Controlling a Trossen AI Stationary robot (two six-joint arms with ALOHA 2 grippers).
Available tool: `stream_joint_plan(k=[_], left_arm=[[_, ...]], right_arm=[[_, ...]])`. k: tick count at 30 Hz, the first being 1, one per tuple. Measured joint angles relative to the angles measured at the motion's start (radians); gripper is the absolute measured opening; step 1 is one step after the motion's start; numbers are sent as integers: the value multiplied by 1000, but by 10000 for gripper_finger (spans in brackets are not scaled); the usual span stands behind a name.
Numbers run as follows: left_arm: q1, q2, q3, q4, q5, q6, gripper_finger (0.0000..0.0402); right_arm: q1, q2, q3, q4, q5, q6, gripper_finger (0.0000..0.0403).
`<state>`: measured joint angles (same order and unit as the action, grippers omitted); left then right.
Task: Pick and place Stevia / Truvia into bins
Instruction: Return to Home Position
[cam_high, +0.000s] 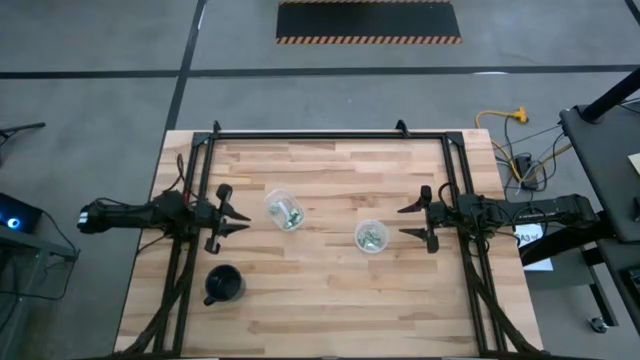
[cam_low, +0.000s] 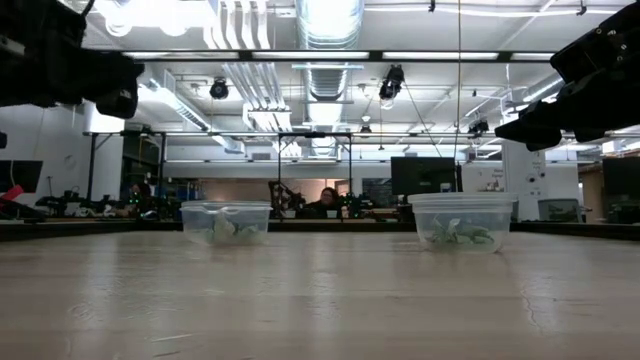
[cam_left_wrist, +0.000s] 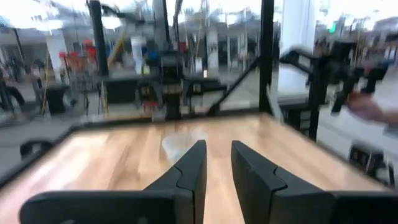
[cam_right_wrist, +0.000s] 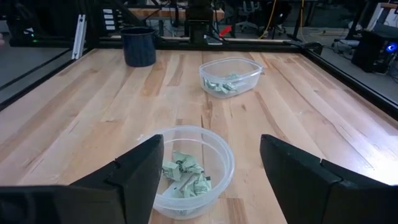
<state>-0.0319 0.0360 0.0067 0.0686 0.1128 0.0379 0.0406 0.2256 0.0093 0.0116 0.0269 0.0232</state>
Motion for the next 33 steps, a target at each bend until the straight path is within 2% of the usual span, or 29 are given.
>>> stream_joint_plan(k=[5, 16, 33], left_arm=[[0, 51, 1, -46, -63, 3, 57], [-1, 141, 0, -34, -60, -8, 57], [-1, 31, 0, -28, -60, -13, 57]], right_arm=[[0, 0, 0, 0, 0, 0, 256], [0, 0, 0, 0, 0, 2, 257], [0, 0, 0, 1, 1, -21, 250]])
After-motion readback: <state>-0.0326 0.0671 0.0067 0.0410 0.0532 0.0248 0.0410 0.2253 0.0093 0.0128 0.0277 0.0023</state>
